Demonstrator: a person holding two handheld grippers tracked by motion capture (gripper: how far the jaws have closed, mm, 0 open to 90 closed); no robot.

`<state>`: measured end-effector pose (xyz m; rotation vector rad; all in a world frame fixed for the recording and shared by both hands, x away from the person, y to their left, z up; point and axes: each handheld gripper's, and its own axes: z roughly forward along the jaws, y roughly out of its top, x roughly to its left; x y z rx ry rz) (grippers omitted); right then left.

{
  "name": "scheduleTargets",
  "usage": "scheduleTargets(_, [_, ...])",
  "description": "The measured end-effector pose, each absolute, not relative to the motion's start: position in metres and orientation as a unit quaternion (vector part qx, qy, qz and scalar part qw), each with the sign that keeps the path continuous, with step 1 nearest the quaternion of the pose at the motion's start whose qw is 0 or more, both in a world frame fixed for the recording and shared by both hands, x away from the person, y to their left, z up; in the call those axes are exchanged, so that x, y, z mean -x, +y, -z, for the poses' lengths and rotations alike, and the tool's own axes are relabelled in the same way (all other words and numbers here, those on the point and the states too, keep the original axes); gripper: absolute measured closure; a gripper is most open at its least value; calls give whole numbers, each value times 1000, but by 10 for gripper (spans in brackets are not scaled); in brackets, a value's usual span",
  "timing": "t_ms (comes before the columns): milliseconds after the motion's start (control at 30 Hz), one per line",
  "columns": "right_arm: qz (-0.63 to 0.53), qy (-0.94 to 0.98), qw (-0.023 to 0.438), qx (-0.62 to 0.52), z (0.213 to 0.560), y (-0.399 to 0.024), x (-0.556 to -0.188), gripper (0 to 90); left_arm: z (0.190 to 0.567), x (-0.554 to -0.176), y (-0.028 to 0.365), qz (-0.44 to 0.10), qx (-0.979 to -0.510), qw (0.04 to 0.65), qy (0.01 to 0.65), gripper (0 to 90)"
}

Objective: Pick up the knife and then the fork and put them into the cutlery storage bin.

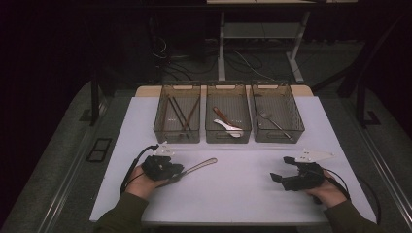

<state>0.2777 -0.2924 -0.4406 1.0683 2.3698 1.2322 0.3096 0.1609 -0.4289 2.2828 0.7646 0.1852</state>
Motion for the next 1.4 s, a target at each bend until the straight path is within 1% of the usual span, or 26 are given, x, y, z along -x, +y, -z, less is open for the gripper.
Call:
scheduleTargets(33, [-425,816,132,-368,441,-292,-278,164,429,-310,158,-75,-882,361,293,800])
scheduleTargets(133, [-424,817,133,-367,441,-292,-278,164,431,-311,148,-77,-880,371,285,771])
scheduleTargets(400, [-423,819,131,-366,441,-292,-278,163,440,-320,134,-68,-880,381,277,769])
scheduleTargets(500, [-424,818,131,-365,441,-292,-278,164,444,-323,133,-65,-884,376,271,753])
scheduleTargets(733, [-425,818,131,-365,441,-292,-278,164,449,-323,133,-67,-890,374,251,772])
scheduleTargets(1033, [-421,824,125,-358,442,-290,-278,163,450,-329,138,-41,-885,390,251,792])
scheduleTargets(1067, [-423,824,124,-357,442,-290,-278,163,450,-329,138,-41,-886,390,247,792])
scheduleTargets(1100, [-426,822,124,-356,442,-290,-279,140,450,-329,138,-44,-888,387,243,792])
scheduleTargets(1400, [-417,827,113,-359,441,-289,-280,140,445,-324,132,-30,-898,386,212,792])
